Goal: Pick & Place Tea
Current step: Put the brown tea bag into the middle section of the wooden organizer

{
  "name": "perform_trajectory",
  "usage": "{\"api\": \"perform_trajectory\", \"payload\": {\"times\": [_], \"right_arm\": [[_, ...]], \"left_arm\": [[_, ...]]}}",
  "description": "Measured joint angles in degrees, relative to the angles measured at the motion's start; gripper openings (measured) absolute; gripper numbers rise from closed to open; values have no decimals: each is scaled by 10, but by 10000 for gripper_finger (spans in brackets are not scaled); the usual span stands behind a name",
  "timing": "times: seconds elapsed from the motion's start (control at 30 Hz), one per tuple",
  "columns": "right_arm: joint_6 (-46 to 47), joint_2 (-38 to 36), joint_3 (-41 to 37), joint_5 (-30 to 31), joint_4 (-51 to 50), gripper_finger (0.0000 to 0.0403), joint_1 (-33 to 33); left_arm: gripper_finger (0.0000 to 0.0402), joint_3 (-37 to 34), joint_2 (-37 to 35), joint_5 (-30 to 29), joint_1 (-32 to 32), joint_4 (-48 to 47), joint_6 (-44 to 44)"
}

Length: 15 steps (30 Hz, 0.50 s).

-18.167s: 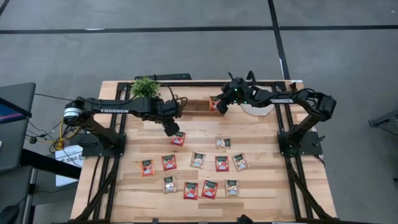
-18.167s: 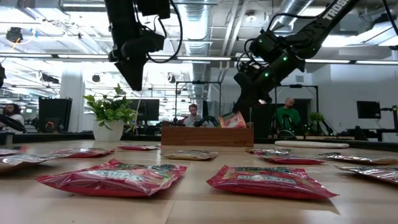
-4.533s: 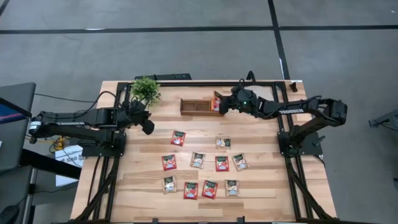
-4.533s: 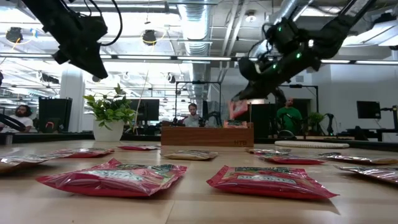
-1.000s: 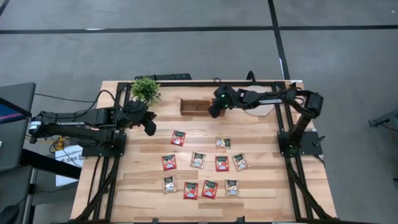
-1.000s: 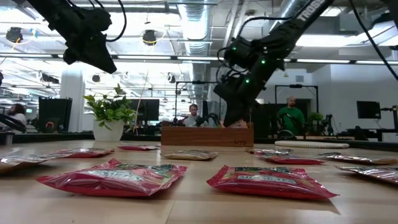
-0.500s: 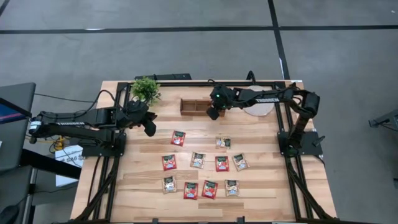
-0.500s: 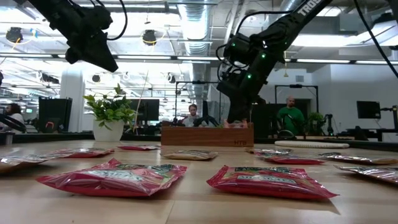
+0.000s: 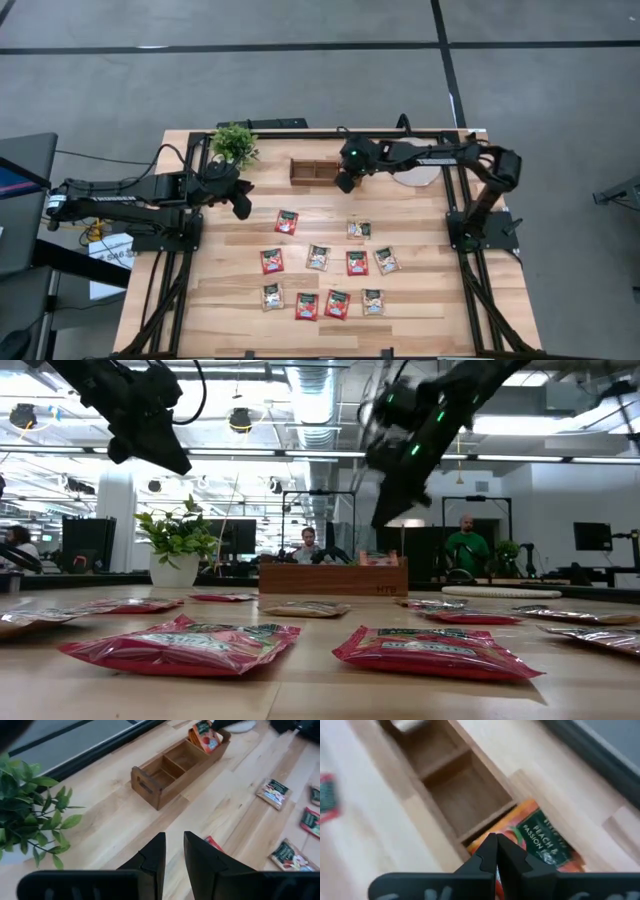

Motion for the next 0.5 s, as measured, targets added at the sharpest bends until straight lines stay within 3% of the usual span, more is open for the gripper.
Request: {"api": "perform_trajectory", "payload": {"times": [0.23, 0.37, 0.5], "right_arm": [[-92, -123, 1, -91, -212, 0, 55], [-43, -159, 0, -95, -348, 0, 101], [25, -169, 0, -95, -416, 0, 154]], "left_arm": [[60, 0, 0, 36, 0, 0, -1], [60, 0, 0, 42, 0, -1, -2], [60, 0, 0, 42, 0, -1, -3]]}}
